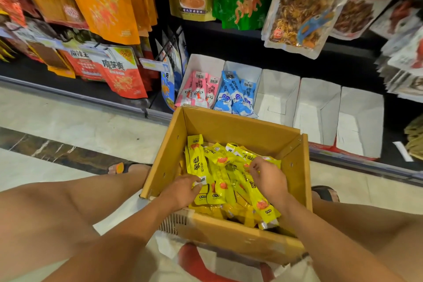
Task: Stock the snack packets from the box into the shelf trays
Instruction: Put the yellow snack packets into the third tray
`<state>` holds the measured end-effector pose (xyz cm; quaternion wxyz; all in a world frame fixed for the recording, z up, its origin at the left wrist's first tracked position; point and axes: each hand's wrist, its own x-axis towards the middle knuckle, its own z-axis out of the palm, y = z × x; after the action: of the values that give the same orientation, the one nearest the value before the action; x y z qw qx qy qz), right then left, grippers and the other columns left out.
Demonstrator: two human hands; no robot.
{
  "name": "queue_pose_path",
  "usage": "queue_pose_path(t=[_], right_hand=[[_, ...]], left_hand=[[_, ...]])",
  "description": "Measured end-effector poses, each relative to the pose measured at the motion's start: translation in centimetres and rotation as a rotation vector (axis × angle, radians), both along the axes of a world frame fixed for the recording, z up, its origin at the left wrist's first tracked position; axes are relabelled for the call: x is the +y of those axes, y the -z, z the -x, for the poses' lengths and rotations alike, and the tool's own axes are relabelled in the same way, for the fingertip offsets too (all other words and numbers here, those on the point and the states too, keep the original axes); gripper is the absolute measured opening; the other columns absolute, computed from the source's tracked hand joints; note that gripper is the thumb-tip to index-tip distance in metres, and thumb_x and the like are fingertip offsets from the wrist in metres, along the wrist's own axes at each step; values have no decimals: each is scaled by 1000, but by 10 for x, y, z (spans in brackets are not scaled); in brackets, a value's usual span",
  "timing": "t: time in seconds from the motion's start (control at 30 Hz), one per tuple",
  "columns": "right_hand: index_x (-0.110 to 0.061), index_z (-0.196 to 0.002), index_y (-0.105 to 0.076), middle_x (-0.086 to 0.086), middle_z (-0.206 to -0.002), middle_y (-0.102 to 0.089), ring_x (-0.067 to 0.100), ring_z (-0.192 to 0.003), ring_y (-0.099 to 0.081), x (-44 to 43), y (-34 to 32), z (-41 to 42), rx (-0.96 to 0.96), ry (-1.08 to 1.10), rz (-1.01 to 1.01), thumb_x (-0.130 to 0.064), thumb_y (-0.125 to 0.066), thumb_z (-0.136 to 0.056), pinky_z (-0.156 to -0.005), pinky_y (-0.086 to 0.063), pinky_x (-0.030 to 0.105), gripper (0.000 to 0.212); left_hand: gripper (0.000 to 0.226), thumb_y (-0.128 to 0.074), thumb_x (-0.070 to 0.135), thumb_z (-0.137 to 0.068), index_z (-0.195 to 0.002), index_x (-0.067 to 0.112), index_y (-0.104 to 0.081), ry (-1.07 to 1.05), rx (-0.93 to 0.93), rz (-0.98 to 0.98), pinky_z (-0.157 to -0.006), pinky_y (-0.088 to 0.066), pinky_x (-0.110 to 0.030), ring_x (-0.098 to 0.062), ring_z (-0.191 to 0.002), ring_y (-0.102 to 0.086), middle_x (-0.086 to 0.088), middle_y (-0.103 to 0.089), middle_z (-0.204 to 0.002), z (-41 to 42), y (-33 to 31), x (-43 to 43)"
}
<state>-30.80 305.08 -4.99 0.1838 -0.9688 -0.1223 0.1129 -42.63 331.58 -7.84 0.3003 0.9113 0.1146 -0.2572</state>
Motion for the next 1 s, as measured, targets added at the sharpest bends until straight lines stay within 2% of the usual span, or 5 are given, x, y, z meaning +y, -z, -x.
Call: queue_pose_path(t=[0.17, 0.3, 0.63, 0.87, 1.0], right_hand=[[-28, -97, -72, -16, -86, -74, -6, -80, -67, -7, -45, -12, 28, 181, -597, -30, -62, -99, -67, -52, 19, 10], [-40, -93, -72, -24, -86, -73, -8, -87, -66, -17, -68, -29, 96, 153, -665, -28, -64, -97, -77, -51, 15, 15], [-21, -105, -78, 1, -109, -76, 20, -112, -67, -9, -107, -34, 530, 62, -821, -44, -59, -95, -100, -47, 39, 31], [-19, -116, -71, 1, -108, -76, 16, -98, -72, -6, -105, -32, 529, 182, -916, -45, -46, -102, -85, -59, 39, 39], [-18, -121, -66, 5, -114, -73, 21, -101, -71, -21, -67, -39, 484, 337, -822, -43, -45, -105, -86, -60, 42, 36]], left_hand=[[47, -40, 46, -109, -148, 24, -52, -121, -46, 151, -110, -35, -29, -22, -144, -42, -1, -45, -157, -17, -26, -10], [47, -44, 50, -106, -149, 30, -51, -203, -138, 267, -109, -35, -28, -19, -144, -43, 3, -44, -159, -33, -47, -17], [70, -72, 59, -88, -150, 41, -46, -36, -155, 519, -112, -36, -29, -4, -142, -39, 14, -45, -155, -44, -73, -34], [7, -77, 40, -91, -97, 43, -74, -108, -111, 614, -111, -46, -42, -11, -130, -58, 15, -73, -121, -44, -60, -28], [18, -75, 30, -94, -107, 19, -67, -295, -197, 609, -95, -51, -20, -15, -124, -60, 3, -71, -122, -46, -52, -20]])
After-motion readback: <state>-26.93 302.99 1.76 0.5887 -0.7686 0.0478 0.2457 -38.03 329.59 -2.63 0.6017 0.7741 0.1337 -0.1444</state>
